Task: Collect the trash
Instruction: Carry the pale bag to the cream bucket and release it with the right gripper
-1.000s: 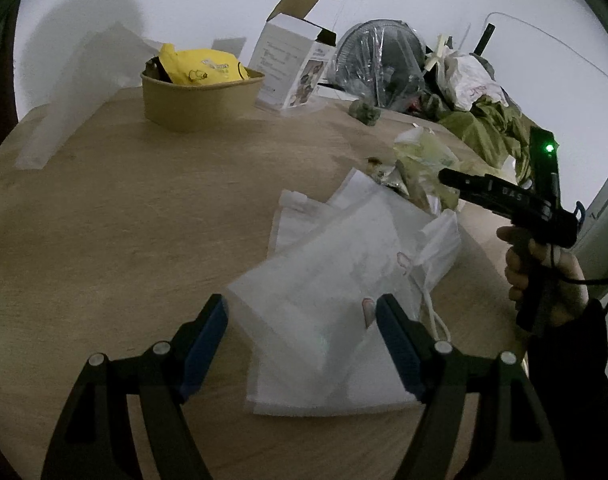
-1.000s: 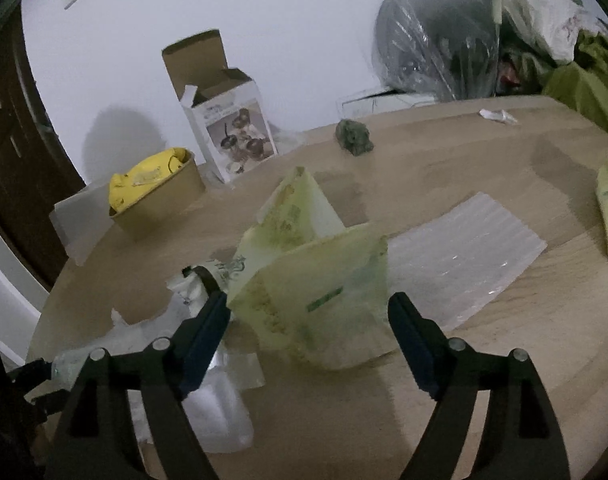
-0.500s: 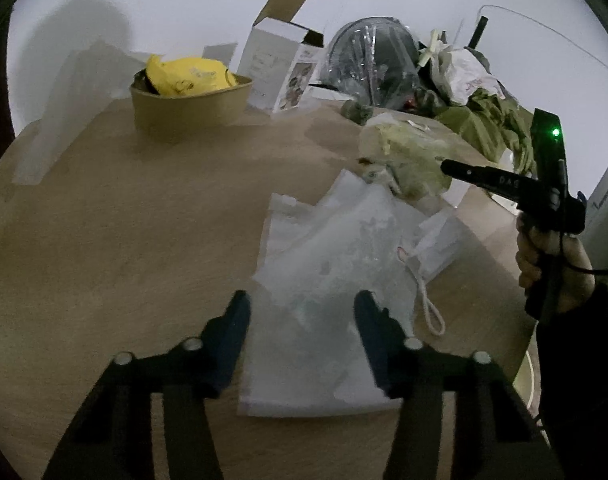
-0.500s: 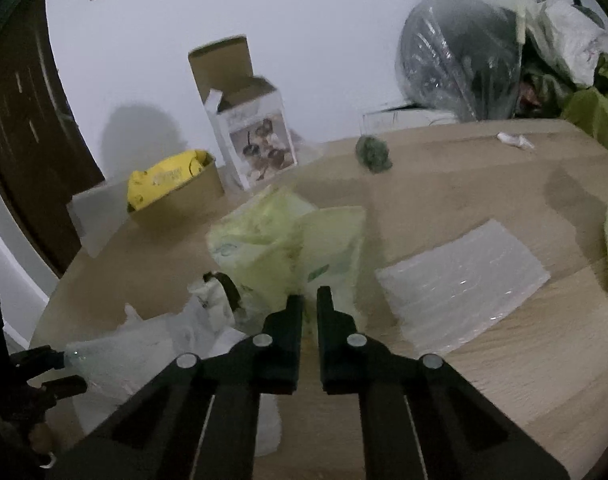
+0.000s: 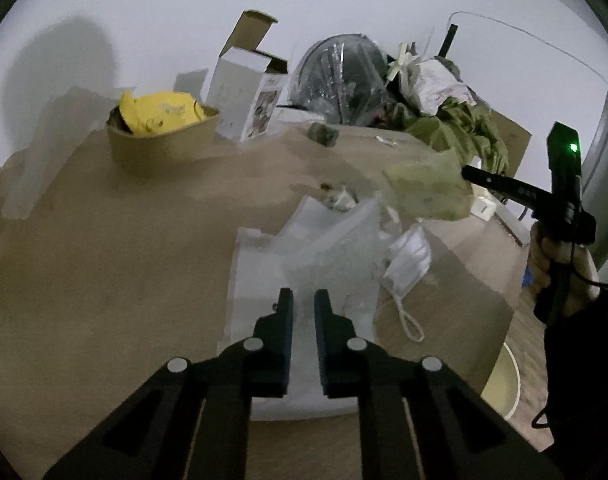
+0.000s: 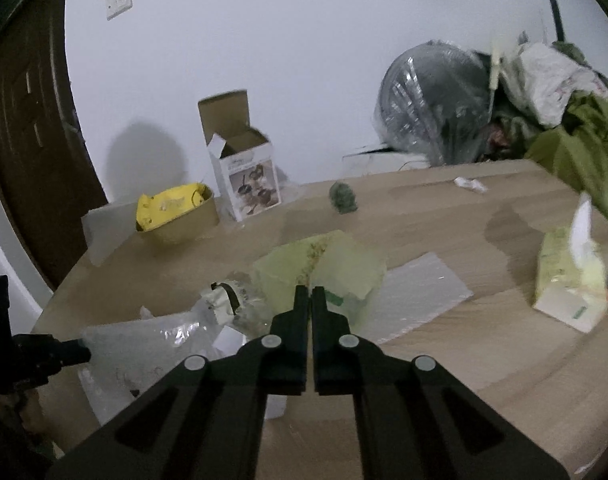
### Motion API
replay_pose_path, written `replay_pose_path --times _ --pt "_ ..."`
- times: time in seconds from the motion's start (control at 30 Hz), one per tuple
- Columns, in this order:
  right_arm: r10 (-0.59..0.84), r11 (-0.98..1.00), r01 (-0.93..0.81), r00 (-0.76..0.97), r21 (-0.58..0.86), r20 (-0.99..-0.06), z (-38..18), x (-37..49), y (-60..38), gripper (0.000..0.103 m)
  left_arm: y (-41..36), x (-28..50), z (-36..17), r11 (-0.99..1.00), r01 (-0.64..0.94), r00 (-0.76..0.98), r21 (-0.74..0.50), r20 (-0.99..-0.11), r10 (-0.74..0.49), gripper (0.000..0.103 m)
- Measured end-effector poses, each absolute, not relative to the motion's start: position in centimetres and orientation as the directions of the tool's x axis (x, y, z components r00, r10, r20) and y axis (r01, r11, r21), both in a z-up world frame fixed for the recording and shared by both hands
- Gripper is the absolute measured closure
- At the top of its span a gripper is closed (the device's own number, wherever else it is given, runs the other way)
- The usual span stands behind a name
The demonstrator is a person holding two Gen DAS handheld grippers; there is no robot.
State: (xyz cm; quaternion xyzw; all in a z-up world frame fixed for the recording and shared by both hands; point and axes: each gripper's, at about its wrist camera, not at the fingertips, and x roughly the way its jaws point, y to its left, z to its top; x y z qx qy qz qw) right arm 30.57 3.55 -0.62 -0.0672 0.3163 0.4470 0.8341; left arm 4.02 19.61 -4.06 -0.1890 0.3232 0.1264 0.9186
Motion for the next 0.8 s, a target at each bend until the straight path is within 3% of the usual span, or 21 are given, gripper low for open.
replay_pose_path --times 0.47,0.8 --pt "0.649 0.683 -0.726 0.553 0.081 -0.523 4.2 26.1 -4.6 0.102 16.4 4.0 3.2 0.957 -0.247 0.863 -0.152 -0.484 0.146 0.099" --pt "0.621 0.709 -0.703 0.590 0.050 -0.515 5.2 24.4 -8.0 0.102 13.9 5.1 5.4 0.974 -0.177 0.901 -0.142 -0.421 0.102 0.100"
